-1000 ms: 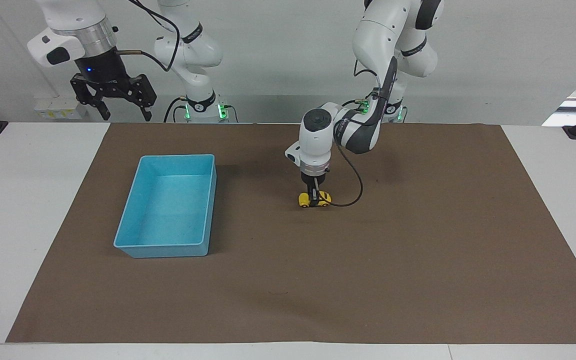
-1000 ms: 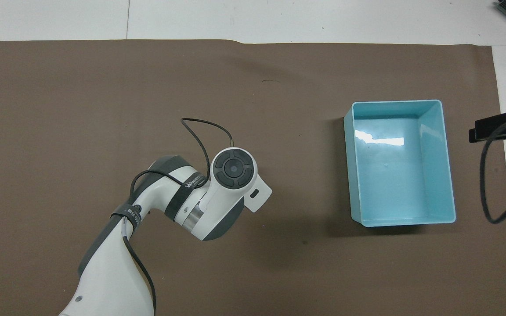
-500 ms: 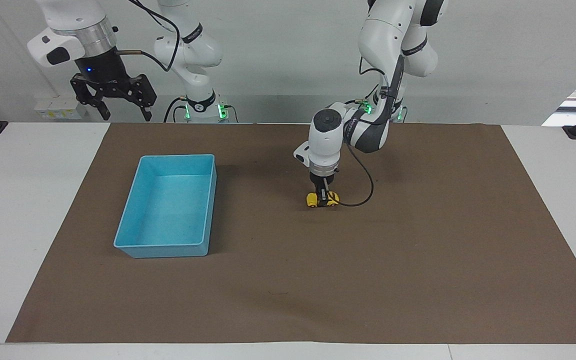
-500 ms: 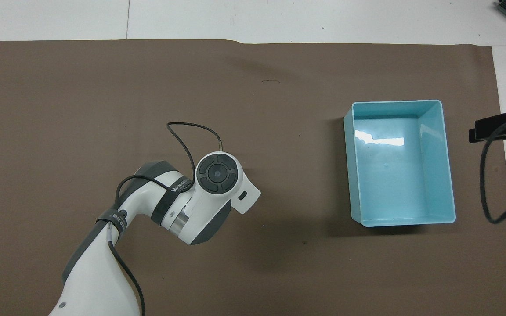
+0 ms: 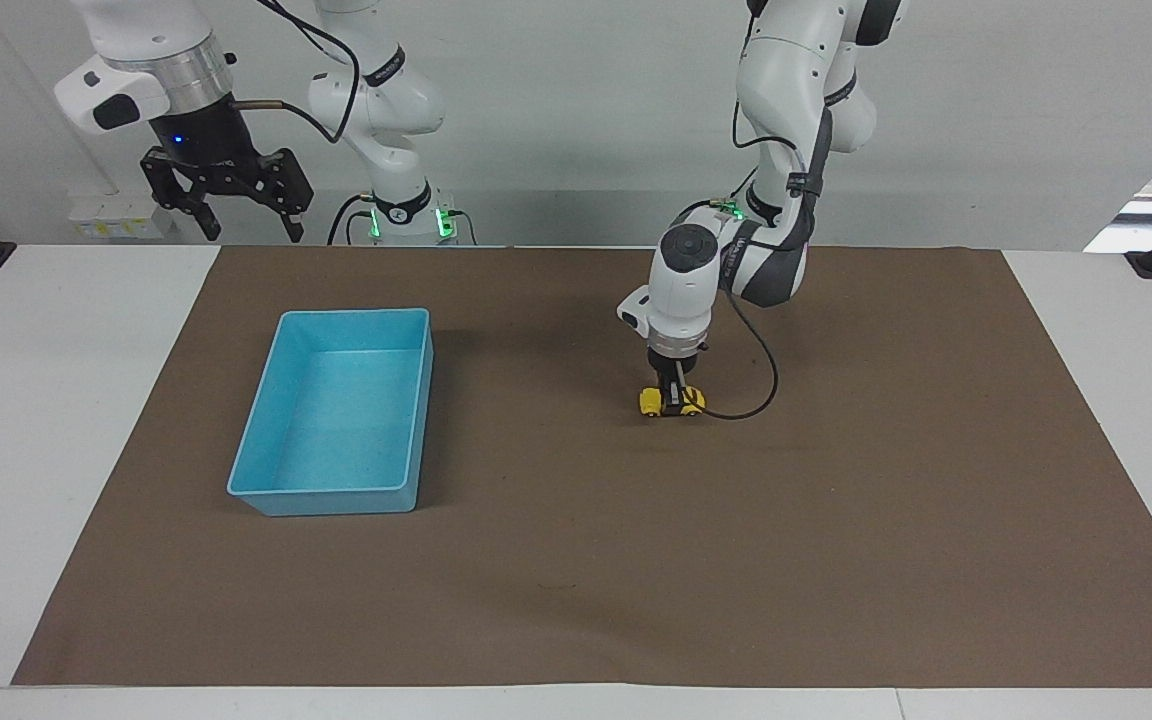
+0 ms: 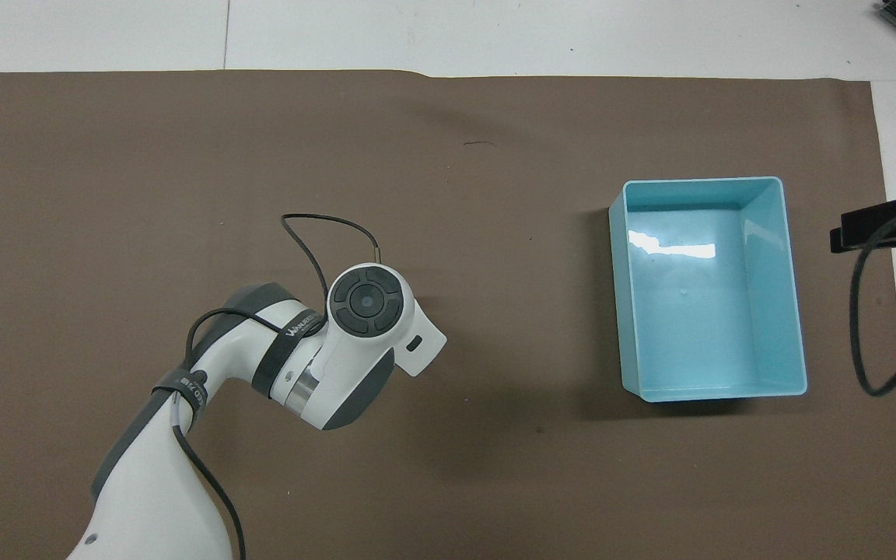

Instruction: Wind up and store yellow beetle car

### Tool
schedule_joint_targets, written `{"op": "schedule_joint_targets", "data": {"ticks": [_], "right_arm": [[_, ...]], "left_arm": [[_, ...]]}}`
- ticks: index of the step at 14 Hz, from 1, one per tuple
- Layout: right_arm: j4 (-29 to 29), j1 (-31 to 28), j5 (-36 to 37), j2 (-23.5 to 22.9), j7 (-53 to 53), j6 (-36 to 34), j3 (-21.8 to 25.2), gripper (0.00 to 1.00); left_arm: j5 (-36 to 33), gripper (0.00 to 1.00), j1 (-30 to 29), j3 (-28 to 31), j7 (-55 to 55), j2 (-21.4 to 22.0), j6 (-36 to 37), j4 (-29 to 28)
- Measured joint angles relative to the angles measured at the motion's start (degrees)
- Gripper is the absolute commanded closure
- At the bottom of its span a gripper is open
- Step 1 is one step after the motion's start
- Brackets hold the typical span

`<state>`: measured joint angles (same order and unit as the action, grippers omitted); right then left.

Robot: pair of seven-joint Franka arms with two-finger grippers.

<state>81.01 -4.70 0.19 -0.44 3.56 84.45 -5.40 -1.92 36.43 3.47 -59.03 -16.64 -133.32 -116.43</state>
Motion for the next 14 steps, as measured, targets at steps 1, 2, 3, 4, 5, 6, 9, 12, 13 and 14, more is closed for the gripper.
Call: {"op": "schedule_joint_targets", "data": {"ticks": [1,2,3,4,5,6,9,12,13,14], "right_arm": [[0.0,0.0,0.0,0.0,0.0,0.0,0.0,0.0],[0.0,0.0,0.0,0.0,0.0,0.0,0.0,0.0],[0.0,0.0,0.0,0.0,0.0,0.0,0.0,0.0],[0.0,0.0,0.0,0.0,0.0,0.0,0.0,0.0],[0.0,0.0,0.0,0.0,0.0,0.0,0.0,0.0],[0.0,0.0,0.0,0.0,0.0,0.0,0.0,0.0],[0.0,0.0,0.0,0.0,0.0,0.0,0.0,0.0],[0.0,0.0,0.0,0.0,0.0,0.0,0.0,0.0],[0.0,0.0,0.0,0.0,0.0,0.0,0.0,0.0],[0.0,0.0,0.0,0.0,0.0,0.0,0.0,0.0]], "left_arm": [[0.0,1.0,-0.7,0.0,-0.9,0.3,0.0,-0.5],[0.0,1.0,-1.3,0.0,-1.6,0.6,0.0,-0.9],[0.0,1.0,-1.8,0.0,-2.3,0.9,0.0,-1.2],[0.0,1.0,-2.4,0.0,-3.2,1.0,0.0,-1.4],[0.0,1.0,-3.0,0.0,-4.1,1.2,0.0,-1.7],[0.0,1.0,-3.7,0.0,-5.1,1.5,0.1,-2.0],[0.0,1.0,-5.7,0.0,-7.4,2.2,0.1,-3.0],[0.0,1.0,-7.1,0.0,-9.1,2.6,0.1,-3.5],[0.0,1.0,-7.4,0.0,-9.6,2.6,0.2,-3.5],[0.0,1.0,-7.7,0.1,-10.0,2.7,0.3,-3.6]]}}
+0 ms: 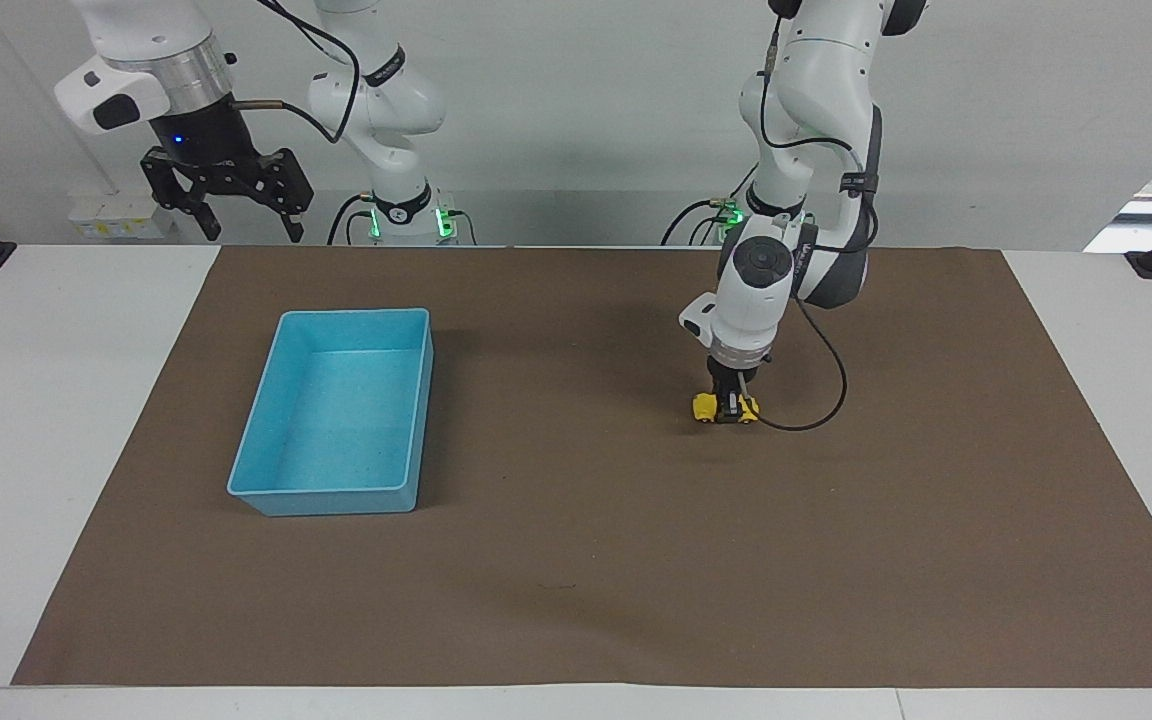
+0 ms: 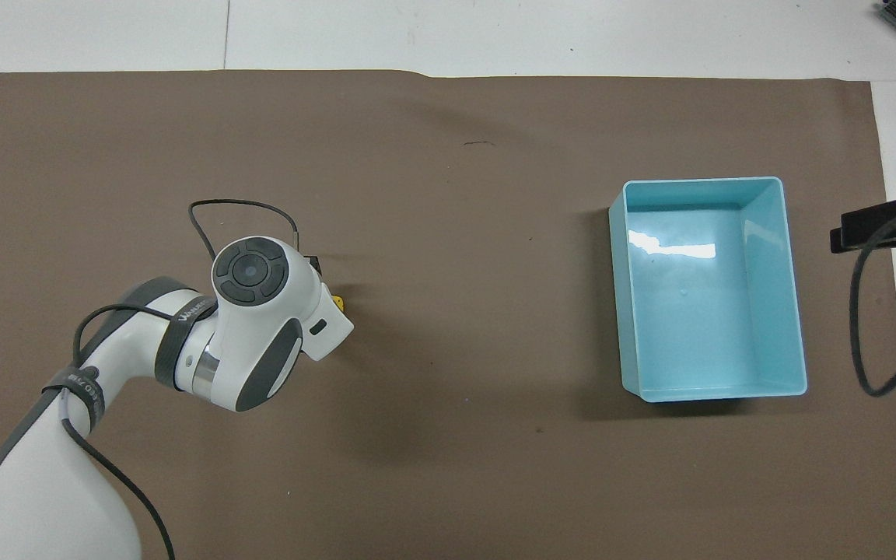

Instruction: Wind up and store yellow beetle car

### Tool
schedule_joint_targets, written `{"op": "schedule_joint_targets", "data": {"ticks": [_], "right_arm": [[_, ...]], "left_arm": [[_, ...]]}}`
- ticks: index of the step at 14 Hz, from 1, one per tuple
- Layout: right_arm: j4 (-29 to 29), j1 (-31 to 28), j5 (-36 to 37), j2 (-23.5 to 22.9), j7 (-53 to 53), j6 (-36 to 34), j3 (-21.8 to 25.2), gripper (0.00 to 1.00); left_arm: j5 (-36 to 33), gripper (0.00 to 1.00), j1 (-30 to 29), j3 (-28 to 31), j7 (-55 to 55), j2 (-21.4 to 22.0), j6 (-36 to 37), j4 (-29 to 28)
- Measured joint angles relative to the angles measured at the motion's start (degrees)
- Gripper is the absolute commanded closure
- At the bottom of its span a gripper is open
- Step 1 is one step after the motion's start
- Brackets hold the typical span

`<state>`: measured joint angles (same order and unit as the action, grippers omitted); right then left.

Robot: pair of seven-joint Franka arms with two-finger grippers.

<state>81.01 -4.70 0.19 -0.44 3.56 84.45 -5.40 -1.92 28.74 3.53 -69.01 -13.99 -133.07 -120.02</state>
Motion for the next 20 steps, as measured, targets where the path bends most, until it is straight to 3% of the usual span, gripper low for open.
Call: {"op": "schedule_joint_targets", "data": {"ticks": [2,3,4,10,14,20], "right_arm": [[0.0,0.0,0.0,0.0,0.0,0.0,0.0,0.0],[0.0,0.0,0.0,0.0,0.0,0.0,0.0,0.0],[0.0,0.0,0.0,0.0,0.0,0.0,0.0,0.0],[0.0,0.0,0.0,0.0,0.0,0.0,0.0,0.0],[0.0,0.0,0.0,0.0,0.0,0.0,0.0,0.0],[0.0,0.0,0.0,0.0,0.0,0.0,0.0,0.0]], "left_arm": [[0.0,1.0,-0.5,0.0,-0.7,0.1,0.2,0.0],[0.0,0.44,-0.7,0.0,-1.0,0.1,0.3,0.0],[0.0,0.0,-0.7,0.0,-1.3,0.2,0.4,0.0],[0.0,0.0,-0.5,-0.3,-1.6,6.9,13.0,6.8],[0.0,0.0,-1.6,1.1,-1.0,9.6,14.5,8.7],[0.0,0.0,-7.8,1.8,16.7,14.0,20.5,10.4]]}}
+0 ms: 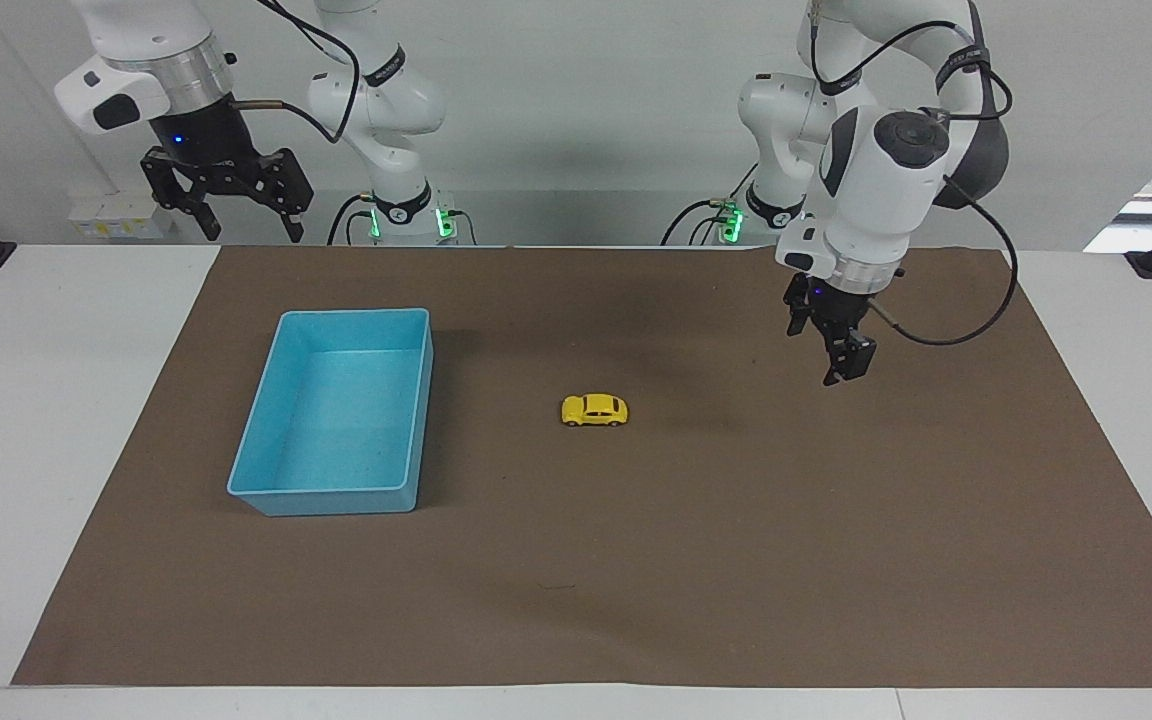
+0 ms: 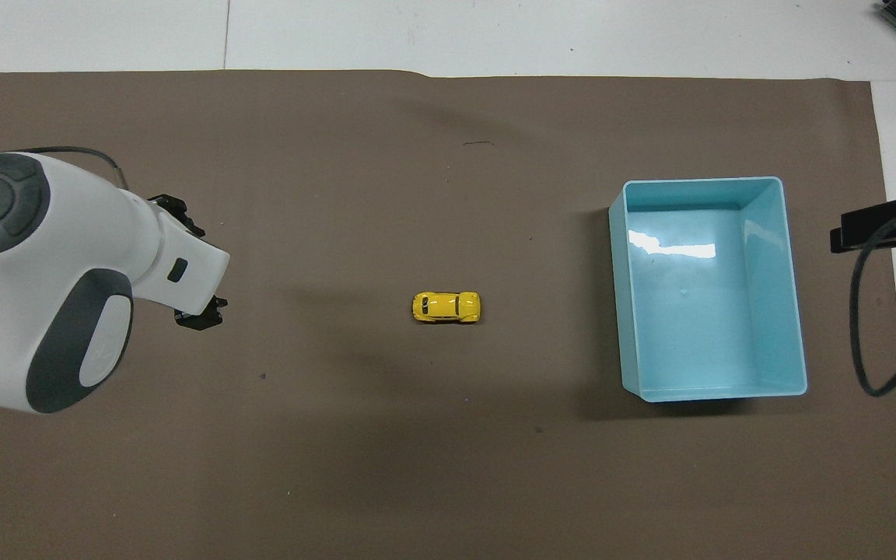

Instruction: Wind up and store yellow beetle car

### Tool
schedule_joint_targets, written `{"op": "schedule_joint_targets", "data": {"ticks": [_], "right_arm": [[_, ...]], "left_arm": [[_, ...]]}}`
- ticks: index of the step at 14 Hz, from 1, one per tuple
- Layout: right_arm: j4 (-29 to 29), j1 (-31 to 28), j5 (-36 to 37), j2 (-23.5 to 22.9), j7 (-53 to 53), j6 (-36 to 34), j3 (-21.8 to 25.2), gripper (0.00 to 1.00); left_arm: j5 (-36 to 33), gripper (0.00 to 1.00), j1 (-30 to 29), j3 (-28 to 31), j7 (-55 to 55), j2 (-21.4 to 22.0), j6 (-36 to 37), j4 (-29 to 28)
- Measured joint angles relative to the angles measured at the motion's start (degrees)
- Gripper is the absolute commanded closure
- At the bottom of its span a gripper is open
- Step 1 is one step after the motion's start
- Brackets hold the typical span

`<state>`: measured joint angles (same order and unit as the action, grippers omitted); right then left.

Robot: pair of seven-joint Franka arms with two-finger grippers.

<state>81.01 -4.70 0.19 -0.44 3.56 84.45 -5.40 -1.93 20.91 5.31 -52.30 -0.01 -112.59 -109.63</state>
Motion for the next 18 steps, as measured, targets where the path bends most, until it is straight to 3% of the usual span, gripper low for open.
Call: {"op": "schedule_joint_targets", "data": {"ticks": [6,12,18], "right_arm": [[0.0,0.0,0.0,0.0,0.0,0.0,0.0,0.0],[0.0,0.0,0.0,0.0,0.0,0.0,0.0,0.0],[0.0,0.1,-0.3,0.0,0.0,-1.1,-0.5,0.0]], "left_arm": [[0.0,0.0,-4.3,0.6,23.7,0.2,2.9,3.6],[0.0,0.0,-5.0,3.9,49.1,0.3,7.1,9.6],[0.5,0.0,-6.3,4.4,52.0,1.7,17.3,15.1]]}}
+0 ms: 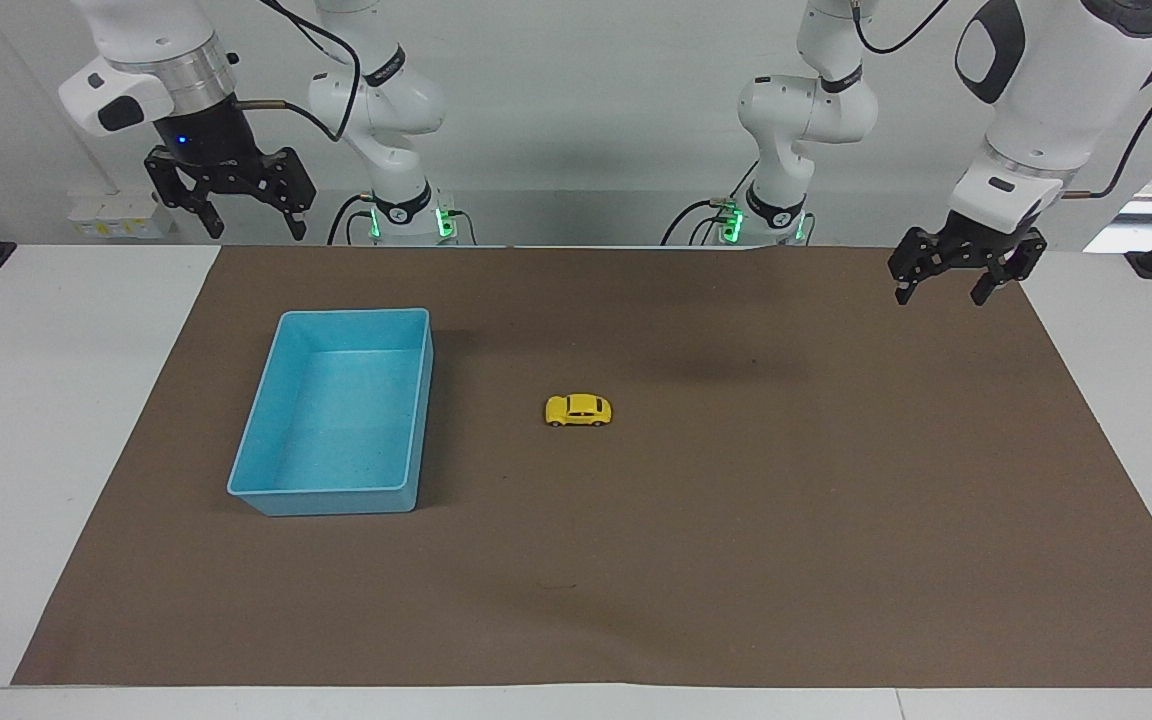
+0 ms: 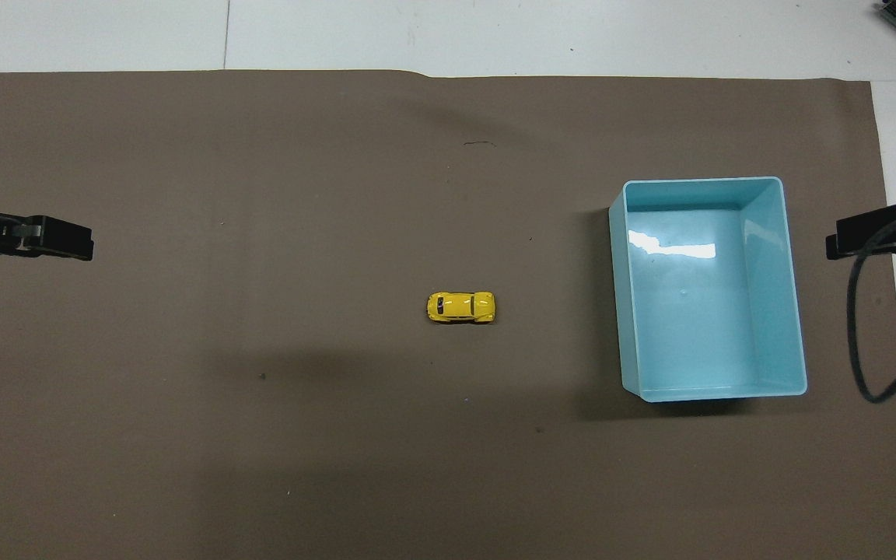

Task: Wind up and store yellow beetle car
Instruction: 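Move the right gripper from the bin toward the yellow car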

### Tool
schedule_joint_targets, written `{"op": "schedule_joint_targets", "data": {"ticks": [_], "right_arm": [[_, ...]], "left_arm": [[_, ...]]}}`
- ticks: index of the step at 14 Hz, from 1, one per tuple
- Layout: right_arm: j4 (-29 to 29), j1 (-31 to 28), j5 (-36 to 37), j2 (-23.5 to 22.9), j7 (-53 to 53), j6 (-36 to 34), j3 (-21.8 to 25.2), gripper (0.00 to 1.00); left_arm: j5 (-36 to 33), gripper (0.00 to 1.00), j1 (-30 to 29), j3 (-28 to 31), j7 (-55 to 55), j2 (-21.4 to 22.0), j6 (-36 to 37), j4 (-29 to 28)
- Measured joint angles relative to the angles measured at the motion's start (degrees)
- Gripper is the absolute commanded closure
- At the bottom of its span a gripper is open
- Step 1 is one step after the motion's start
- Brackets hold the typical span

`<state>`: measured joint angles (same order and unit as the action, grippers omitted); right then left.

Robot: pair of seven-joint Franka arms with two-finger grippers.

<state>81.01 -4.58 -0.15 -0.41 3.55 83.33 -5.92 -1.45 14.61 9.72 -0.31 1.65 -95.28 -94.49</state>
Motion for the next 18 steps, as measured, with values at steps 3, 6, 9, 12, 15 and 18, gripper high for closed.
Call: {"op": "schedule_joint_targets", "data": {"ticks": [3,6,9,12,15,18], "right_arm": [[0.2,0.4,-2.7,0.1,-7.5,-0.1,-0.5,0.0],[1.6,0.8,-3.5,1.0,-22.3,-0.1,-1.0,0.0],[4.2,3.5,-3.5,1.8,-36.2,0.1,-1.4,0.0],[7.2,7.2,-3.5,2.4,-45.4,1.9,-1.6,0.0],[8.6,8.5,-3.5,3.1,-52.4,3.9,-1.7,0.0],[11.7,11.3,-3.5,2.8,-58.1,8.3,-1.7,0.0]], "left_arm": [[2.6,0.0,-0.7,0.1,0.3,-0.8,4.1,2.4],[3.1,0.0,-1.2,0.1,-0.2,-2.7,6.2,5.5],[3.1,0.0,-1.4,0.1,-4.3,-3.4,6.4,6.4],[3.1,0.0,-1.4,0.0,-5.3,-3.4,6.7,6.4],[3.1,0.0,-1.4,-0.2,-5.4,-3.4,6.9,6.4],[3.1,0.0,-1.5,-0.2,-5.4,-3.4,6.9,6.4]]}}
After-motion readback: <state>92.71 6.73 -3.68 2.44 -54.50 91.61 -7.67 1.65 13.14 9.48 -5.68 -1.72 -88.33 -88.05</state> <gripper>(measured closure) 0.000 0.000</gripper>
